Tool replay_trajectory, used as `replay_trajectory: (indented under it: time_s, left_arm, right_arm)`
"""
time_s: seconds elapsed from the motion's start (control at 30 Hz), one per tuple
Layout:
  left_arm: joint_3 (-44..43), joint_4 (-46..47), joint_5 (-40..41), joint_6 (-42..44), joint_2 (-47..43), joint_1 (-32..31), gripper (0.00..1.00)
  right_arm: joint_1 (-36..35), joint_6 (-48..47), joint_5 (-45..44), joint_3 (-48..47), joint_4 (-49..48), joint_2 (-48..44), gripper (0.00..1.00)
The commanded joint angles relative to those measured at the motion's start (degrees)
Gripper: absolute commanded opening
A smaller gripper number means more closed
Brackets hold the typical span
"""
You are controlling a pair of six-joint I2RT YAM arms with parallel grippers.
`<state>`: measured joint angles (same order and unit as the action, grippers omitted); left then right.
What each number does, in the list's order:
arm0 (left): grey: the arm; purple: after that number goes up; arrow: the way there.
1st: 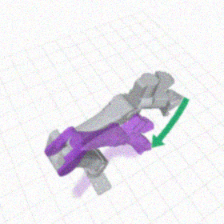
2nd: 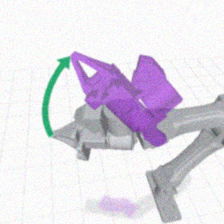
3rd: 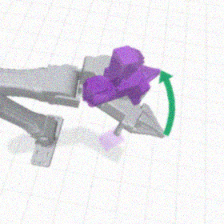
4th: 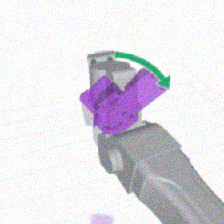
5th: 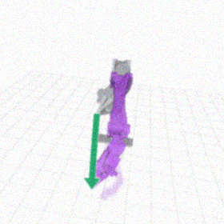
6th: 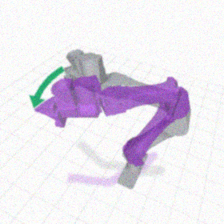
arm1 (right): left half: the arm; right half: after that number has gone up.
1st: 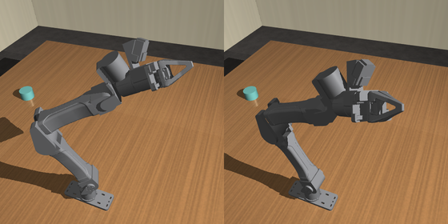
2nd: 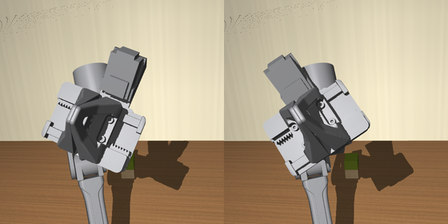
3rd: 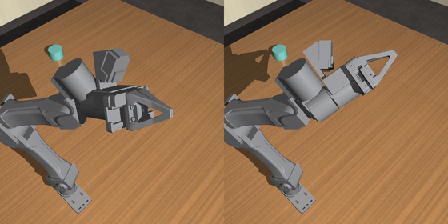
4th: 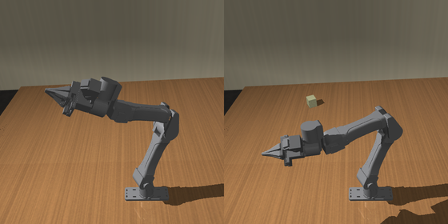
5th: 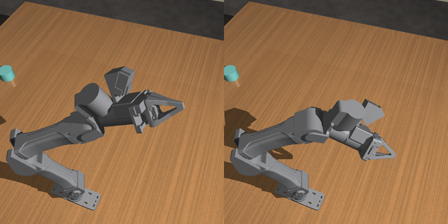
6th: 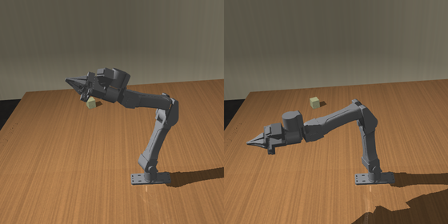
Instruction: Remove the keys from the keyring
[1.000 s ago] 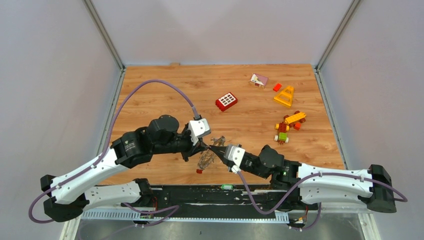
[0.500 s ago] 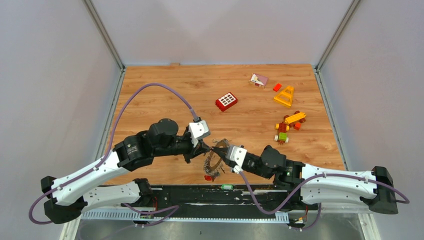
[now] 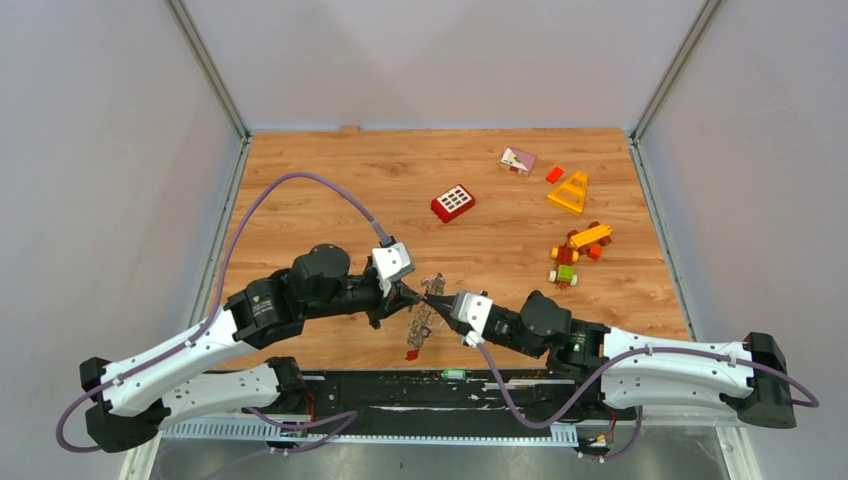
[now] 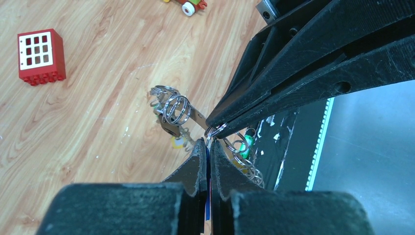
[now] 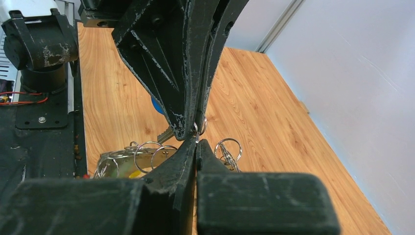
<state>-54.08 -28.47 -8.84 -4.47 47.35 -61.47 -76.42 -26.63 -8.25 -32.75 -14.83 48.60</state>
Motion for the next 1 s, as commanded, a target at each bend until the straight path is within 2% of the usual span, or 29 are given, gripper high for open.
replay_trajectory:
  time_s: [0.0,0.37,0.8,0.97]
  left_arm:
    - [-0.3,4.8,-0.9,-0.9,-2.0,-0.4,0.0]
    - [-0.6,3.3,-4.3,1.2,-2.3,-0.3,0.0]
    - [-3.2,-0.4,-7.6,10.6,-1.5,-0.3,0.0]
    - [-3.0,0.1,-9.7,14.2,-2.9,-0.4,0.0]
  right_arm:
    - [0.1,-0.8,0.8,-3.3,-0.3,-0.2,0.0]
    - [0.2,-4.3,1.4,-4.5,-0.1,1.5,0.0]
    - [0.0,-10.3,-0.8,-6.4,2.2,1.5,0.0]
    - [-0.2,-11.8,2.7,-7.5,3.1,-0.8,0.0]
